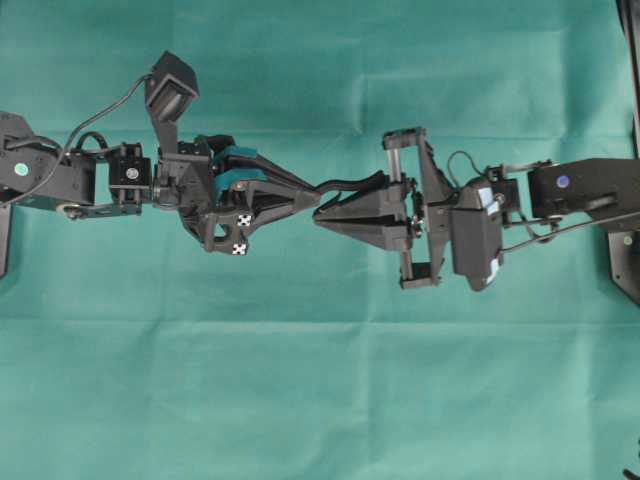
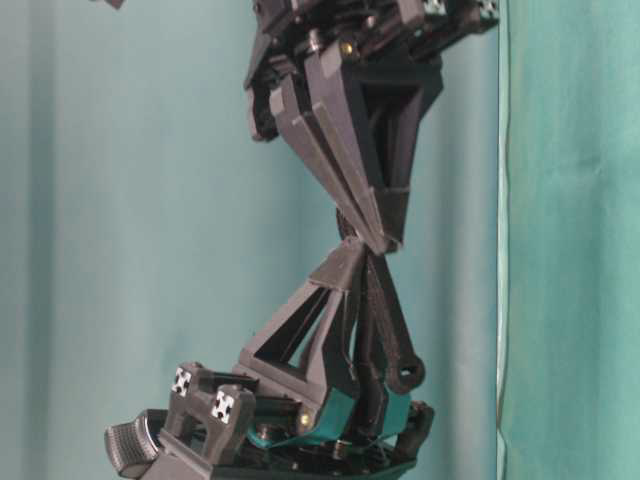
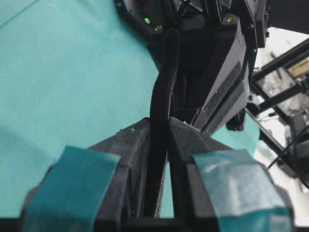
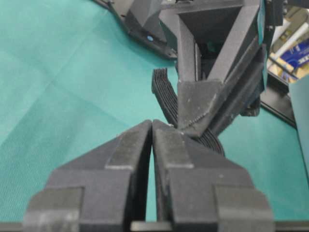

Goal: Peel off the Velcro with your right arm.

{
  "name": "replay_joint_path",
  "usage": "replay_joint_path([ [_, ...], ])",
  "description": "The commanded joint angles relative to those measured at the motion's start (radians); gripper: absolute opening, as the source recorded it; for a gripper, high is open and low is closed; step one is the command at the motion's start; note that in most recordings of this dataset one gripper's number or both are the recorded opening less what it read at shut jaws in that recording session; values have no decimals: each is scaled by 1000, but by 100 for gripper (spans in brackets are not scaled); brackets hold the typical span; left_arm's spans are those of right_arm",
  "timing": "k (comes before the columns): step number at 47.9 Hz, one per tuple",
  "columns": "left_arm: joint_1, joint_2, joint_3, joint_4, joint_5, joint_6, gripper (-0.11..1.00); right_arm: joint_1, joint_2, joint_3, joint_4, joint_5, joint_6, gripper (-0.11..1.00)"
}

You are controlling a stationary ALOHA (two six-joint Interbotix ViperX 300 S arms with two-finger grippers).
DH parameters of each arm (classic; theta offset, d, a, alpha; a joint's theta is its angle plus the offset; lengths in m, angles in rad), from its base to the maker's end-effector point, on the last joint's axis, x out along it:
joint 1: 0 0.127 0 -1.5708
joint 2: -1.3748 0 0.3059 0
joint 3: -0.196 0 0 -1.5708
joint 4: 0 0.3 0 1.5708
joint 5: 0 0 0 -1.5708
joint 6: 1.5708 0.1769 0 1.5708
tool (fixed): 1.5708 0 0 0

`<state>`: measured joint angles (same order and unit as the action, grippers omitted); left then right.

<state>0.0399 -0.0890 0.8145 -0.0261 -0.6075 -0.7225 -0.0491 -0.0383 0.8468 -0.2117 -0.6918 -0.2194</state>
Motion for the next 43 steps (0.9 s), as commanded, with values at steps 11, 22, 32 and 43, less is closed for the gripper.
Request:
replay_joint_path([
  [11,5,-9,-20,2,-9,2,10,34,21,-57,-37,-5,3,-9],
  [22,5,-9,-20,2,-9,2,10,52,48,-80,-44,26,5,-9],
  [32,5,-9,-21,2,-9,2,10,77,64,-97,-48,66,5,-9],
  [43,6,-9,-23,2,-9,2,10,110,75,-107,-66,86,5,-9],
])
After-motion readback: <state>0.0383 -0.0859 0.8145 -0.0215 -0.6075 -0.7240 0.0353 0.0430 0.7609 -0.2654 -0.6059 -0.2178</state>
